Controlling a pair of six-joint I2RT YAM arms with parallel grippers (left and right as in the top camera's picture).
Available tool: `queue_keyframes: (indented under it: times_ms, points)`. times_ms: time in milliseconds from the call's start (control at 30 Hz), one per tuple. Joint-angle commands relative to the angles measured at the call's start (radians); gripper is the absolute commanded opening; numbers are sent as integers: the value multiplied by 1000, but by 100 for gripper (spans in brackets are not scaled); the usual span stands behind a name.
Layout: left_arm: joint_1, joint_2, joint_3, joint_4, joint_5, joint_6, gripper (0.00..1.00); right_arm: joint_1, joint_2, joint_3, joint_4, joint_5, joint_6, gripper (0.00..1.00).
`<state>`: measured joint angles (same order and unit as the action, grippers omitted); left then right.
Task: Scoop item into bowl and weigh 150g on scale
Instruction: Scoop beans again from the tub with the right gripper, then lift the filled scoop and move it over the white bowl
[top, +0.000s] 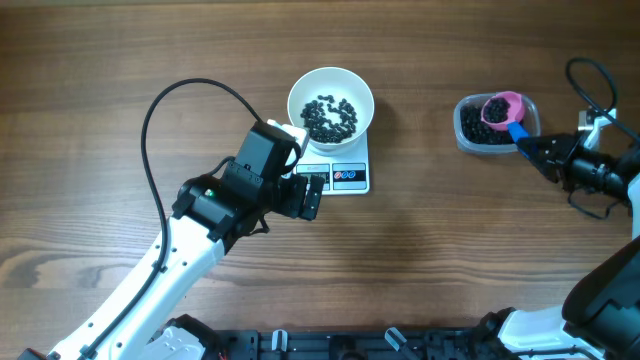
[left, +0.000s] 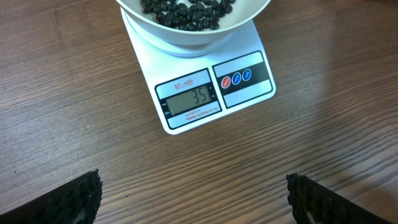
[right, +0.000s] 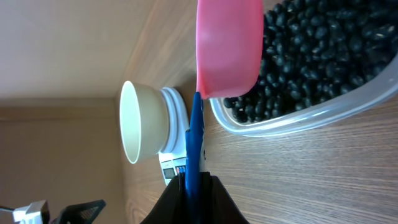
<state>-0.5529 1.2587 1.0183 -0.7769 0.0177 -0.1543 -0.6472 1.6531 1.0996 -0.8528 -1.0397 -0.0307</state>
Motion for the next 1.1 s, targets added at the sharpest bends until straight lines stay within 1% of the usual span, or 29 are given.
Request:
queue_keyframes:
  times_ms: [0,200,300,400,467,567,633,667,733,767,867,967,1067]
  points:
    - [8,1,-13,3,8,13,100,-2,10,-12,-5,-103,-21,4]
    - [8,1,-13,3,8,13,100,-1,10,-11,-24,-346,-18,4]
    - [8,1,-13,3,8,13,100,-1,10,-11,-27,-411,33,4]
    - [8,1,-13,3,8,13,100,19,10,-11,-27,-438,35,4]
    - [8,1,-13,3,8,13,100,60,10,-11,-27,-461,37,4]
    - [8,1,-13,3,8,13,100,170,10,-11,1,-459,96,4]
    - [8,1,-12,3,8,13,100,264,10,-11,72,-459,160,4]
    - [8,1,-12,3,8,13,100,343,10,-11,167,-459,237,4]
    - [8,1,-13,3,8,13,100,424,10,-11,300,-458,346,4]
    - [8,1,-13,3,8,13,100,469,10,-11,399,-438,417,4]
    - [8,1,-13,3,8,13,100,560,10,-11,633,-324,571,4]
    - [8,1,-13,3,8,13,100,616,10,-11,787,-277,663,4]
    - [8,1,-13,3,8,13,100,660,10,-11,795,-188,658,4]
